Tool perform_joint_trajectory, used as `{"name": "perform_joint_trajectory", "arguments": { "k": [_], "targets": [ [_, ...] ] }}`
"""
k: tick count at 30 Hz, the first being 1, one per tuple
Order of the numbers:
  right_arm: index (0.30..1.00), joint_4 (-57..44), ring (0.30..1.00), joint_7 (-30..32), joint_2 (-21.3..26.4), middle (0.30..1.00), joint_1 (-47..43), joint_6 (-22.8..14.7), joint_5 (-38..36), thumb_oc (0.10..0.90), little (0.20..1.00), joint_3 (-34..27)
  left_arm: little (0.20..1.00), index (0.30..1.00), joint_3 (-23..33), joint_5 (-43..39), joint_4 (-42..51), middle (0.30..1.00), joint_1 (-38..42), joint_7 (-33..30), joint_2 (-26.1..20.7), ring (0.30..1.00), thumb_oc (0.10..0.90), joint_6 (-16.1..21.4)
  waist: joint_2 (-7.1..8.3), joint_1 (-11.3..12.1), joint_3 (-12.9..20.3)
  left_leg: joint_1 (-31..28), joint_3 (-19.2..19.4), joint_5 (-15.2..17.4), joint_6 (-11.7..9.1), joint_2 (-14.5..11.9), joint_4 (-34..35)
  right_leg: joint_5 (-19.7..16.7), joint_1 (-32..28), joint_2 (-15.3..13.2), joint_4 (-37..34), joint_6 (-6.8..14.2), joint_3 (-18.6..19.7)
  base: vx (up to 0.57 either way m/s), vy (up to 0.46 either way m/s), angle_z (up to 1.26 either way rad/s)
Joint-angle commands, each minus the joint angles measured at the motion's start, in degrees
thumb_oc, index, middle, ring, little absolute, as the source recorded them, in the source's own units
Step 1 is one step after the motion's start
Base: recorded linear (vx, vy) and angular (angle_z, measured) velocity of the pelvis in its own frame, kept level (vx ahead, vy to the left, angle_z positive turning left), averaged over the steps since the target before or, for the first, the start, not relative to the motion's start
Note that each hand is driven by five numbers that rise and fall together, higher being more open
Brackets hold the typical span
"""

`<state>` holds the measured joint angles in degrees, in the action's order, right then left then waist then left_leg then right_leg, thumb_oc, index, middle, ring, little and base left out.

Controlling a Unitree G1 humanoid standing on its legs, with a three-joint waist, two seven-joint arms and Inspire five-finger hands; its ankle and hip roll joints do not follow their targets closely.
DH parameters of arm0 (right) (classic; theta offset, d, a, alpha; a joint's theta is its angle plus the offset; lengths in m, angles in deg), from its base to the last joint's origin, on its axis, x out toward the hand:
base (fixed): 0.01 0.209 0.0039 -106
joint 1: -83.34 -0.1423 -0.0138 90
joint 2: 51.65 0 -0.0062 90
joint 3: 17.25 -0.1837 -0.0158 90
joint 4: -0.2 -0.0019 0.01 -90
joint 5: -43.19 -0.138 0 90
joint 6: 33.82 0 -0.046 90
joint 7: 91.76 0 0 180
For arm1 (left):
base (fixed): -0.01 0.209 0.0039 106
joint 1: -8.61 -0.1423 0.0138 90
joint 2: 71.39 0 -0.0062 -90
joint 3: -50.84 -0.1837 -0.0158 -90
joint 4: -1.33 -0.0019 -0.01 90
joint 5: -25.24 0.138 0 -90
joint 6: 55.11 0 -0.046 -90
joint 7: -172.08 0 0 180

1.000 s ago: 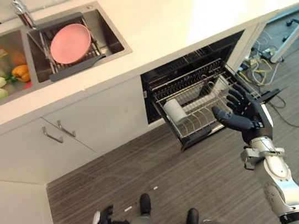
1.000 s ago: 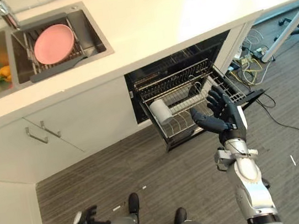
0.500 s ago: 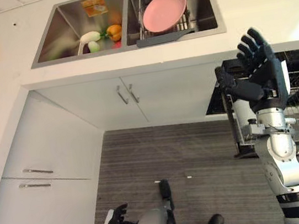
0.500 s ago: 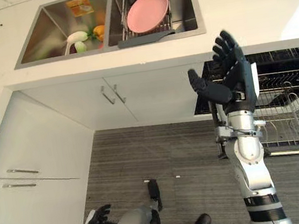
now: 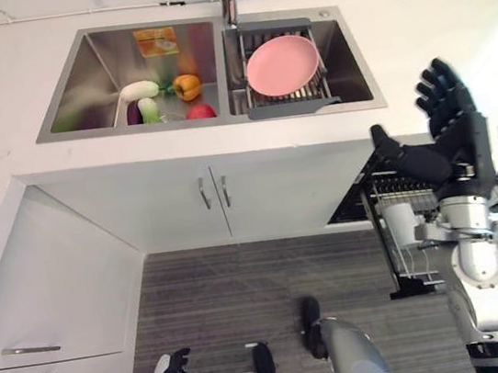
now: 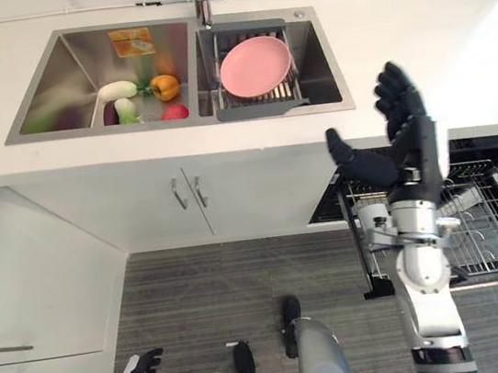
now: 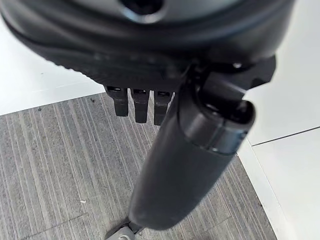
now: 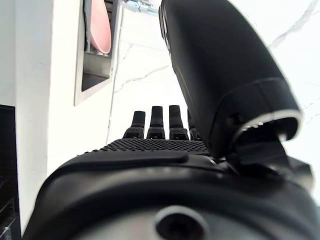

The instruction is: Place the dishes in the dishwasher.

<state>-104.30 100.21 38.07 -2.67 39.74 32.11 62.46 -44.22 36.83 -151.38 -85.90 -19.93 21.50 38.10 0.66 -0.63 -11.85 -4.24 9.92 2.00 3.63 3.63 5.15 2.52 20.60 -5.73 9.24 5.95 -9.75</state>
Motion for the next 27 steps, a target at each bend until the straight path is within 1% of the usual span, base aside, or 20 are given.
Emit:
{"name": "perform_joint_trajectory", "arguments": {
  "k": [1,2,3,7,8,9,10,11,12,13,14,15,16,17,19,20,21,23,24,27],
  "targets": [
    [0.900,-5.87,0.900,2.54,2.31,0.900,-3.88,-4.79,1.30,0.800,0.900,-5.78,0.900,0.900,-1.32,-1.29,0.01,0.900,-1.05,-0.50,-0.26,0.900,0.800,-0.01,-0.44,-0.61,2.41,-0.88,-4.21,0.59,-4.47,-2.98,-0.15,-6.57,-10.16,-0.53,-4.12,3.09,1.76,0.07,-0.080,0.40],
    [0.900,-5.76,0.900,2.50,2.41,0.900,-3.78,-4.69,1.74,0.800,0.900,-5.95,0.900,0.900,-1.62,-0.39,-0.03,0.900,-0.92,-0.51,-0.15,0.900,0.800,-0.04,-0.09,-0.34,3.06,-1.11,-4.02,0.92,-4.54,-2.89,-0.15,-6.91,-12.14,-0.47,-6.33,3.00,1.33,0.15,-0.169,0.49],
    [0.900,-6.06,0.900,3.21,3.10,0.900,-4.25,-4.85,2.74,0.800,0.900,-6.29,0.900,0.900,-1.69,-0.45,-0.10,0.900,-0.87,-0.43,0.10,0.900,0.800,-0.17,-0.33,-0.10,4.31,-0.98,-3.83,0.87,-4.97,-3.39,-0.15,-6.77,-14.26,0.19,-8.22,2.68,1.50,0.13,-0.130,0.43],
    [0.900,-6.96,0.900,3.83,3.97,0.900,-4.93,-4.72,4.57,0.800,0.900,-6.73,0.900,0.900,-1.93,-0.45,-0.81,0.900,-0.59,-0.26,0.56,0.900,0.800,-0.17,-0.61,0.10,5.10,-1.26,-3.98,0.94,-5.43,-3.86,-0.15,-6.59,-16.26,0.72,-10.17,2.19,0.72,0.12,-0.116,0.19],
    [0.900,-8.15,0.900,4.59,5.32,0.900,-5.31,-4.42,6.78,0.800,0.900,-7.67,0.900,0.900,-1.68,-0.38,-0.88,0.900,-0.59,-0.06,0.76,0.900,0.800,-0.23,-0.98,0.19,5.79,-2.09,-4.15,0.75,-5.96,-4.48,-0.15,-6.14,-17.66,1.43,-11.48,1.84,0.56,0.14,-0.142,-0.08],
    [0.900,-8.46,0.900,4.77,5.48,0.900,-5.89,-4.48,6.36,0.800,0.900,-7.90,0.900,0.900,-1.78,-0.62,-0.02,0.900,-0.97,-0.12,0.85,0.900,0.800,-0.15,-1.24,0.33,5.44,-2.24,-4.07,0.51,-6.44,-4.99,-1.70,-5.83,-18.74,1.79,-12.26,1.51,0.63,0.14,-0.142,-0.08],
    [0.900,-8.46,0.900,4.77,5.48,0.900,-5.89,-4.48,6.36,0.800,0.900,-7.90,0.900,0.900,-1.78,-0.62,-0.02,0.900,-0.97,-0.12,0.85,0.900,0.800,-0.15,-1.24,0.33,5.44,-2.24,-4.07,0.51,-6.44,-4.99,-1.70,-5.83,-18.74,1.79,-12.26,1.51,0.63,0.03,-0.180,-0.17],
    [0.900,-8.07,0.900,4.57,5.92,0.900,-7.00,-5.40,2.67,0.800,0.900,-7.74,0.900,0.900,-2.50,-1.32,-0.09,0.900,-0.12,-0.27,0.66,0.900,0.800,-0.09,-0.28,0.42,3.38,2.17,-3.44,-0.68,-8.88,-5.84,-13.28,-5.60,-20.68,1.14,-13.49,0.75,0.61,-0.04,-0.210,-0.06],
    [0.900,-7.78,0.900,4.13,6.28,0.900,-7.49,-5.73,0.78,0.800,0.900,-7.62,0.900,0.900,-3.08,-1.61,0.42,0.900,0.95,-0.65,0.55,0.900,0.800,-0.14,0.17,0.84,1.79,5.95,-4.17,-1.69,-10.29,-6.07,-19.92,-5.38,-21.52,0.60,-13.91,0.23,0.20,-0.04,-0.210,-0.06],
    [0.900,-7.78,0.900,4.13,6.28,0.900,-7.49,-5.73,0.78,0.800,0.900,-7.62,0.900,0.900,-3.08,-1.61,0.42,0.900,0.95,-0.65,0.55,0.900,0.800,-0.14,0.17,0.84,1.79,5.95,-4.17,-1.69,-10.29,-6.07,-19.92,-5.38,-21.52,0.60,-13.91,0.23,0.20,0.03,-0.113,0.04],
    [0.900,-6.62,0.900,3.94,6.61,0.900,-7.87,-5.36,-0.34,0.800,0.900,-6.85,0.900,0.900,-3.26,-2.14,1.06,0.900,1.43,-1.04,0.66,0.900,0.800,-0.31,0.13,1.26,1.67,7.65,-3.51,-1.37,-9.93,-6.49,-16.32,-4.21,-22.17,0.13,-14.24,0.55,-0.60,0.13,-0.025,-0.06],
    [0.900,-6.31,0.900,4.24,7.47,0.900,-8.16,-5.25,0.30,0.800,0.900,-6.38,0.900,0.900,-3.25,-2.03,0.63,0.900,1.43,-1.17,0.75,0.900,0.800,-0.35,-0.08,1.46,2.05,8.33,-2.77,-1.93,-9.31,-6.26,-12.27,-4.37,-22.30,0.08,-14.24,0.75,-0.65,0.13,-0.025,-0.06],
    [0.900,-6.31,0.900,4.24,7.47,0.900,-8.16,-5.25,0.30,0.800,0.900,-6.38,0.900,0.900,-3.25,-2.03,0.63,0.900,1.43,-1.17,0.75,0.900,0.800,-0.35,-0.08,1.46,2.05,8.33,-2.77,-1.93,-9.31,-6.26,-12.27,-4.37,-22.30,0.08,-14.24,0.75,-0.65,0.17,0.018,-0.15],
    [0.900,-4.98,0.900,2.83,7.88,0.900,-7.25,-3.78,0.28,0.800,0.900,-5.07,0.900,0.900,-4.27,-1.04,-0.72,0.900,0.90,-1.03,0.85,0.900,0.800,-0.68,0.15,1.89,2.96,7.71,-3.55,-3.24,-8.65,-5.96,-8.45,-4.23,-23.30,-0.01,-13.93,0.94,-0.43,0.10,0.010,-0.07],
    [0.900,-4.98,0.900,2.83,7.88,0.900,-7.25,-3.78,0.28,0.800,0.900,-5.07,0.900,0.900,-4.27,-1.04,-0.72,0.900,0.90,-1.03,0.85,0.900,0.800,-0.68,0.15,1.89,2.96,7.71,-3.55,-3.24,-8.65,-5.96,-8.45,-4.23,-23.30,-0.01,-13.93,0.94,-0.43,0.08,0.012,-0.29],
    [0.900,-5.16,0.900,2.24,7.81,0.900,-7.30,-3.81,0.33,0.800,0.900,-4.43,0.900,0.900,-4.50,-0.43,-0.50,0.900,0.89,-0.98,0.95,0.900,0.800,-0.65,-0.04,1.95,3.47,7.09,-3.76,-3.27,-8.31,-5.77,-6.78,-4.27,-23.18,0.36,-13.84,0.90,-0.37,0.16,0.056,-0.62],
    [0.900,-4.01,0.900,1.71,7.47,0.900,-7.01,-3.56,-0.41,0.800,0.900,-4.59,0.900,0.900,-4.42,0.05,-0.83,0.900,0.33,-0.28,0.84,0.900,0.800,-0.88,-0.26,1.99,4.98,4.53,-3.37,-4.36,-7.94,-5.64,-1.82,-3.84,-23.81,0.81,-13.81,0.83,-0.45,0.19,0.072,-0.69],
    [0.900,-2.99,0.900,1.32,7.19,0.900,-6.44,-3.22,-1.11,0.800,0.900,-4.40,0.900,0.900,-4.60,0.48,-1.16,0.900,0.30,0.04,0.69,0.900,0.800,-0.93,-0.26,1.96,6.08,2.69,-3.35,-4.06,-7.65,-5.41,-0.15,-3.49,-24.34,1.07,-13.89,0.68,-0.75,0.17,0.072,-0.27],
    [0.900,-2.24,0.900,0.91,6.93,0.900,-5.73,-2.85,-1.57,0.800,0.900,-4.00,0.900,0.900,-4.14,0.17,-1.63,0.900,0.47,0.20,0.77,0.900,0.800,-0.85,0.21,2.27,6.83,1.56,-4.13,-3.26,-7.57,-5.38,-0.15,-3.00,-25.25,1.04,-13.93,0.55,-1.28,0.13,0.052,-0.26],
    [0.900,-1.97,0.900,0.82,6.79,0.900,-5.86,-2.81,-1.75,0.800,0.900,-3.58,0.900,0.900,-3.87,-0.38,-1.77,0.900,0.44,0.17,0.80,0.900,0.800,-0.87,0.45,2.53,6.84,1.25,-4.43,-3.08,-7.44,-5.34,-0.15,-2.87,-25.58,1.06,-13.94,0.58,-1.42,0.07,0.035,-0.01]
  ]
}}
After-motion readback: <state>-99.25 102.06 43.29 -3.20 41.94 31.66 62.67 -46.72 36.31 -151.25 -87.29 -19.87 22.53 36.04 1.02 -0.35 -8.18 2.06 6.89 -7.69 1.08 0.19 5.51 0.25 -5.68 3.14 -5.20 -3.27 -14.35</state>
